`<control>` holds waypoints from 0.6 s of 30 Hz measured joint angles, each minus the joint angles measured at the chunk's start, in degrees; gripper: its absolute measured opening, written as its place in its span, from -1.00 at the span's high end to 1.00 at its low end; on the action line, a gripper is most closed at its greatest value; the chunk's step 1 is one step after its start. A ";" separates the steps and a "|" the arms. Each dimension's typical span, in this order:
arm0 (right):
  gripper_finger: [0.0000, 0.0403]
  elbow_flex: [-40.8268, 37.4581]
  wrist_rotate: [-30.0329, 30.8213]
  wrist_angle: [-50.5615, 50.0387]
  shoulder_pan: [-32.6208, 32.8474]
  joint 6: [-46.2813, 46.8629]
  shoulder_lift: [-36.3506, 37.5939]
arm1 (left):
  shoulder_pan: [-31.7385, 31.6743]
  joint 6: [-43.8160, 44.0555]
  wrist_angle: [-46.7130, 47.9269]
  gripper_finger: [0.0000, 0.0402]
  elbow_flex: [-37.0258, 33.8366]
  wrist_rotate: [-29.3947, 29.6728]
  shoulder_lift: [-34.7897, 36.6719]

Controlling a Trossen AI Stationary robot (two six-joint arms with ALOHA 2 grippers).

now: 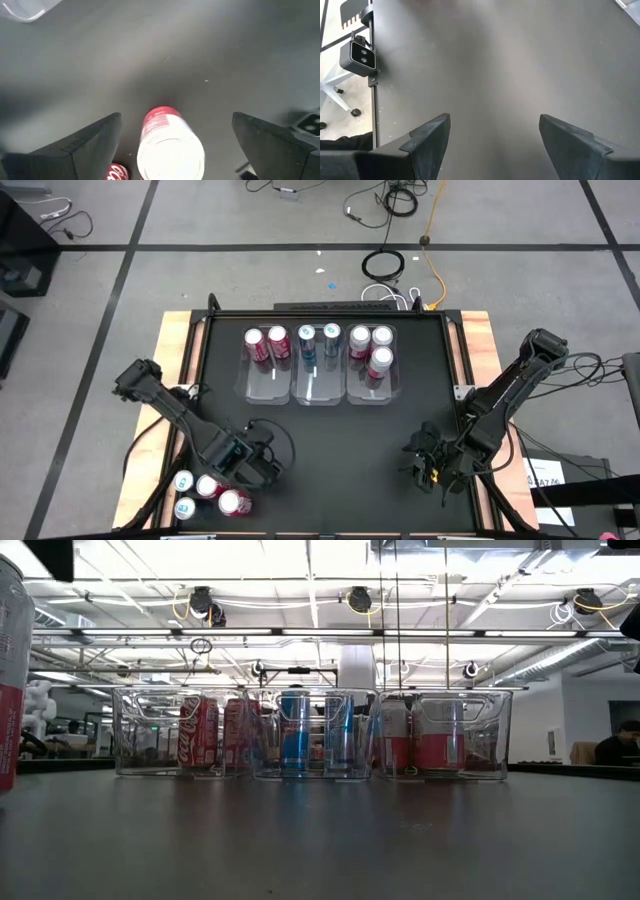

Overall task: Sort soda cans
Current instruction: Put the pink-white soda can into the right transparent bin

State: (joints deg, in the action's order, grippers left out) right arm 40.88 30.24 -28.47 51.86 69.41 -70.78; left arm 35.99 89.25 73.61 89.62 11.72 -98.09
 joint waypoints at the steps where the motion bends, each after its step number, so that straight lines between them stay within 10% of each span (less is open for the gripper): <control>1: -0.48 0.01 0.00 0.00 0.00 0.00 0.00 | 0.25 -0.04 0.23 -0.92 0.00 0.05 -0.76; 18: -0.48 0.02 0.00 0.00 -0.02 0.00 0.00 | 0.96 -4.67 0.24 -0.92 -0.02 -13.46 -12.33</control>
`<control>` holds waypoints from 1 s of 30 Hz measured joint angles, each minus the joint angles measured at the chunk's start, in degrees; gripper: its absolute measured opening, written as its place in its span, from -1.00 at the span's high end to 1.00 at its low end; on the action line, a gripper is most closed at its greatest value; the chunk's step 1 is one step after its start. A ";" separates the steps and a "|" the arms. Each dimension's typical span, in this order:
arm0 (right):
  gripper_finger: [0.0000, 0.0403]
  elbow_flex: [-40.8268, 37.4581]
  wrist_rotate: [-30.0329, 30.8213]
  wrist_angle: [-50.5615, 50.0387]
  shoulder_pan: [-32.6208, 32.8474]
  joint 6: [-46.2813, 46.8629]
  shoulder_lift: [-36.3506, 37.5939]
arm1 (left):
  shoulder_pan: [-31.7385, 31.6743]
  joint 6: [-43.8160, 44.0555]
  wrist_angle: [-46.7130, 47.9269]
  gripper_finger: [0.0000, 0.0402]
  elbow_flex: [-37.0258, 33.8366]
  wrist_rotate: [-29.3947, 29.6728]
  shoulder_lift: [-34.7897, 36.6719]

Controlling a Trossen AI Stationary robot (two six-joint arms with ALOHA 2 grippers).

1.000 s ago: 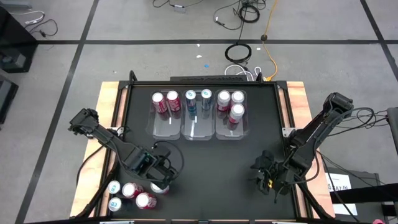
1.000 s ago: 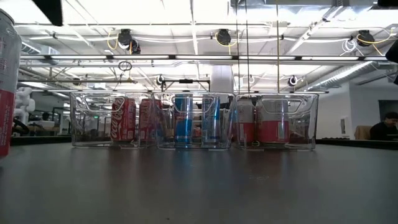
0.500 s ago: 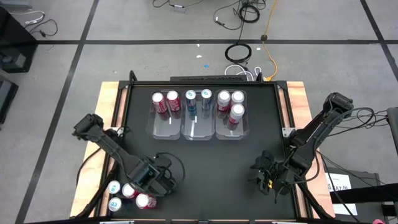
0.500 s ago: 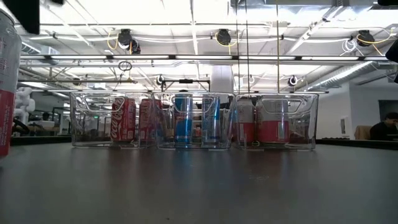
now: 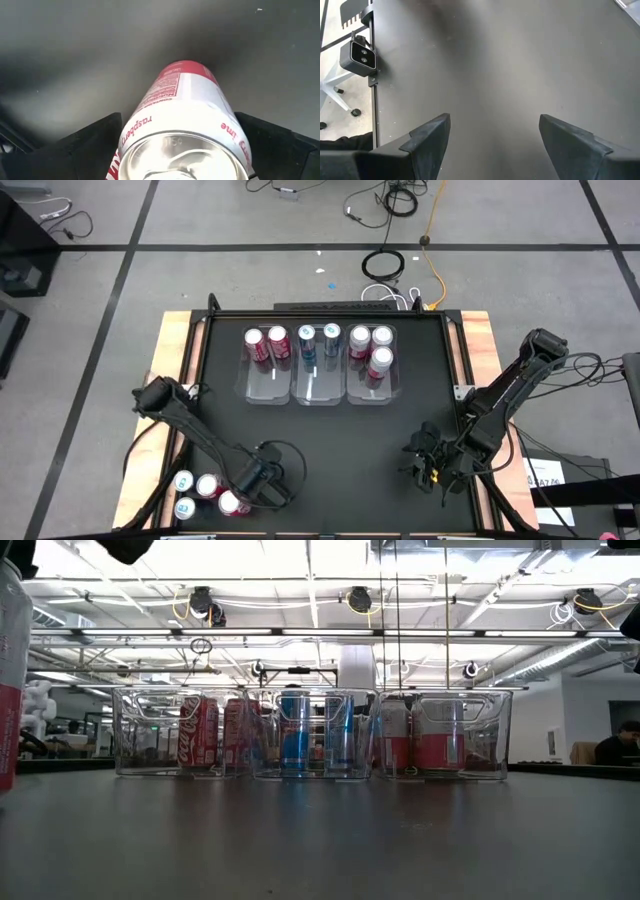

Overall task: Sort soda cans
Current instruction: Put the pink-white soda can into the right transparent bin

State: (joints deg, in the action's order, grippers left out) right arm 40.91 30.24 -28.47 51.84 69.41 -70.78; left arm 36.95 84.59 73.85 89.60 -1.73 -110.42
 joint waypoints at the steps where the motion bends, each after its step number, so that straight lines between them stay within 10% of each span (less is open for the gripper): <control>1: -0.48 0.00 0.00 0.00 0.02 0.00 0.00 | 0.00 0.00 0.00 -0.92 0.00 -0.10 -0.15; 30: -0.48 0.02 0.02 2.20 0.00 0.00 -0.02 | -8.44 -15.63 -1.28 -0.59 10.48 1.55 -0.10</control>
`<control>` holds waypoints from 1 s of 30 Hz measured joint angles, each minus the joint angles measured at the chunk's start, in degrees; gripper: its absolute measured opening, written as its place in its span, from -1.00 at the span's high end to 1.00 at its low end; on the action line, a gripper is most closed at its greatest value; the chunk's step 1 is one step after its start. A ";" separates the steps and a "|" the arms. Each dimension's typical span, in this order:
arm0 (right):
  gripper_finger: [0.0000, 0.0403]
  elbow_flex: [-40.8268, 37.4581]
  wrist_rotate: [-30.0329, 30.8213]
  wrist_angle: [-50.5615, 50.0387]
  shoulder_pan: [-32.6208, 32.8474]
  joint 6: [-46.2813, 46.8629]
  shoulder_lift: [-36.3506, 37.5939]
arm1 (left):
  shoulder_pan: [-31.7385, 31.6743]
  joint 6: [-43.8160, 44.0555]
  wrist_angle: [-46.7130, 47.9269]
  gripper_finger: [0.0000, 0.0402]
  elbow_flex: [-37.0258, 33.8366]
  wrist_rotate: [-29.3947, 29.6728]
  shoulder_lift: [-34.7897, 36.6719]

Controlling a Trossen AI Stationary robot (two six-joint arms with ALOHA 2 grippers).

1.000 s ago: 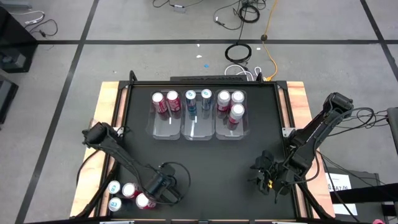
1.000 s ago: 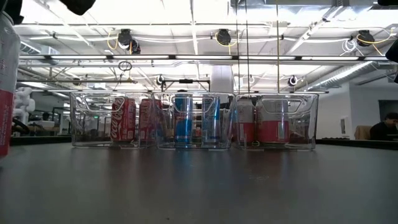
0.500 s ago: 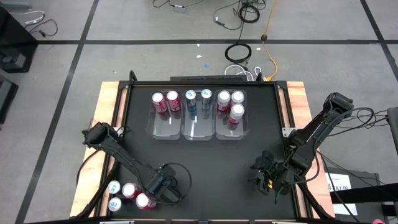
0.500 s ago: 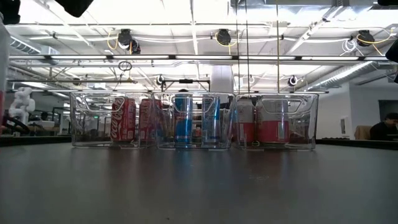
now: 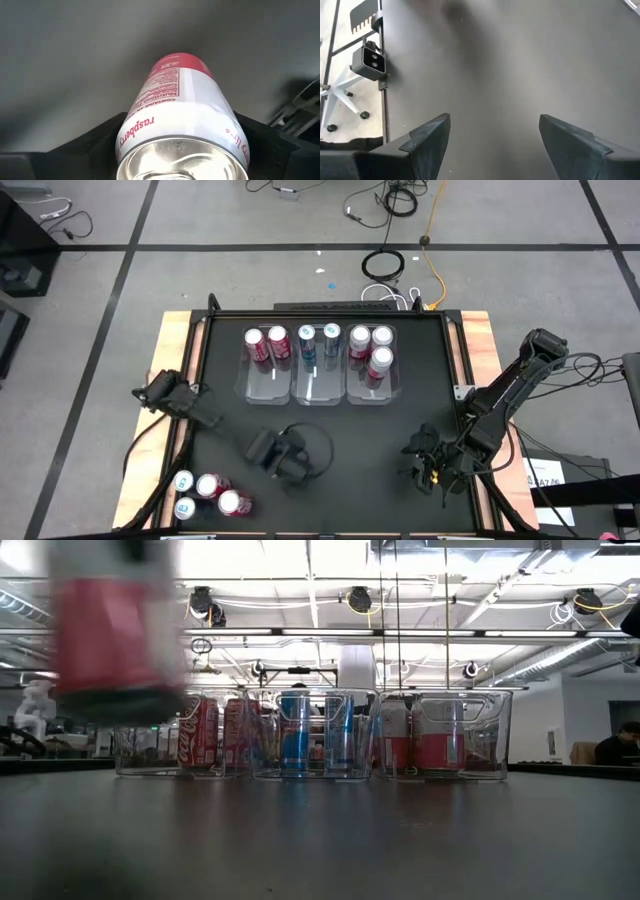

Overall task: Sort soda cans
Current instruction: Put the pink-white soda can into the right transparent bin

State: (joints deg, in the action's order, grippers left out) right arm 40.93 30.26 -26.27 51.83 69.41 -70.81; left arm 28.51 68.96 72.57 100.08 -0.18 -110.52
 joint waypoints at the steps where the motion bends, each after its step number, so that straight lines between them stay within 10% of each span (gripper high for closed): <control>1: -0.48 0.00 0.08 0.28 0.00 0.09 0.00 | -1.38 -2.35 0.00 -0.59 1.29 0.91 0.00; 14: -0.48 0.00 4.15 1.23 -0.15 4.21 0.00 | -24.44 -39.44 -6.37 -0.59 18.71 7.23 0.02; 30: -0.48 0.01 11.86 0.17 -4.52 11.41 0.00 | -40.41 -65.16 -16.96 -0.59 19.91 -1.38 -5.09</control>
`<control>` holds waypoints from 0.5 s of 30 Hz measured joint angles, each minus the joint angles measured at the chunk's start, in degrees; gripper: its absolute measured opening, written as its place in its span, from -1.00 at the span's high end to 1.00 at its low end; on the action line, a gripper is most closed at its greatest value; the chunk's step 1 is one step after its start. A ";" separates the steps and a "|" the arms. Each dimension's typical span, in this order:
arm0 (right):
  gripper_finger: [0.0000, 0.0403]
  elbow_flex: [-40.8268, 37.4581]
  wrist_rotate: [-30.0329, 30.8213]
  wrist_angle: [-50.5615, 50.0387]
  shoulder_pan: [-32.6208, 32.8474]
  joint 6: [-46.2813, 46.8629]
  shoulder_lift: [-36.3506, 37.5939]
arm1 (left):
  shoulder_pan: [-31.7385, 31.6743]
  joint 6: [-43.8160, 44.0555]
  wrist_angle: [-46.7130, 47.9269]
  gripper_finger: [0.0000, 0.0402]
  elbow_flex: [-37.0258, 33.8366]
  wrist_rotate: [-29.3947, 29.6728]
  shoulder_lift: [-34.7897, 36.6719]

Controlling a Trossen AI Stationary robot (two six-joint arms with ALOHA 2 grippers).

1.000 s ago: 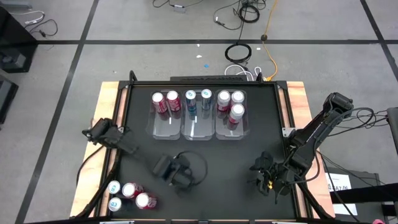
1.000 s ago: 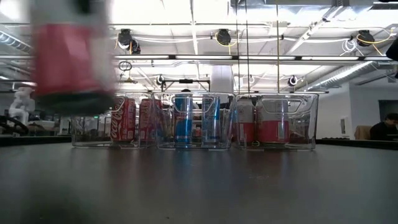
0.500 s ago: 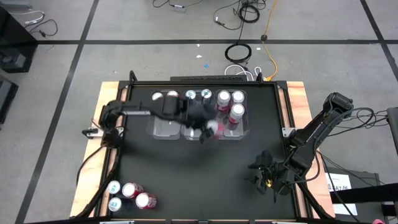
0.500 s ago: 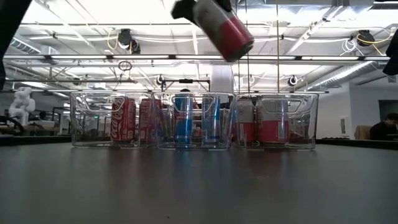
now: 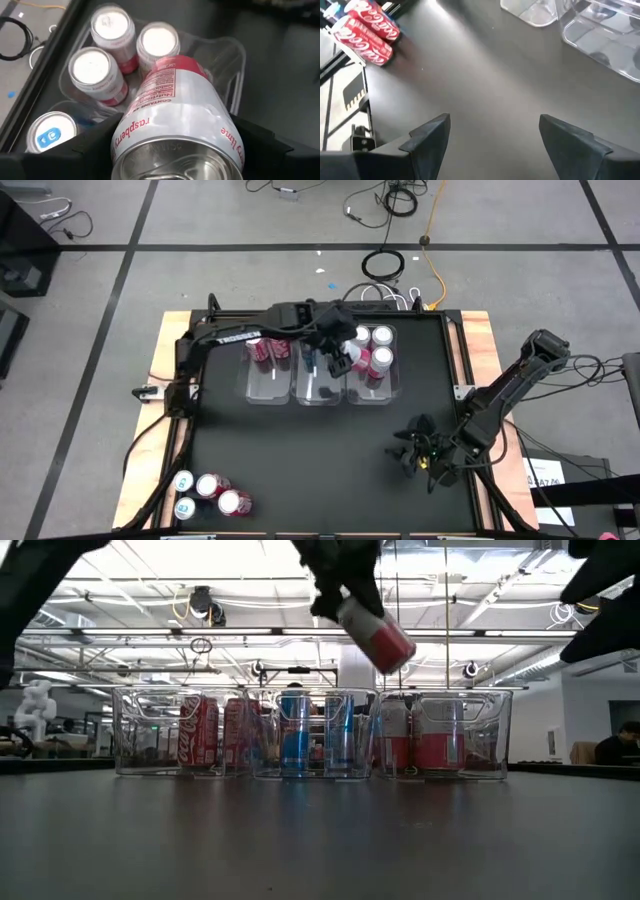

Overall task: Sort soda cans
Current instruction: Put the pink-white soda can into the right transparent bin

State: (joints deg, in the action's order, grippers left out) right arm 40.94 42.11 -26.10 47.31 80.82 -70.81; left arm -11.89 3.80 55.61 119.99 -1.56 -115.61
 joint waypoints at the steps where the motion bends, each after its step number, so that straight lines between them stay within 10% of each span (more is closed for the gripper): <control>1: -0.48 0.01 -0.02 0.01 -0.38 0.00 0.00 | -0.15 -0.96 -0.05 -0.59 0.00 -0.25 -0.79; 15: -0.48 0.01 -0.18 0.16 -4.04 1.06 0.00 | -0.16 -9.13 -2.56 -0.59 -0.05 0.87 -8.45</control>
State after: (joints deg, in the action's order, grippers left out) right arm 40.95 41.93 -25.94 43.27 81.88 -70.81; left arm -12.05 -5.32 53.05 119.94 -0.69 -124.06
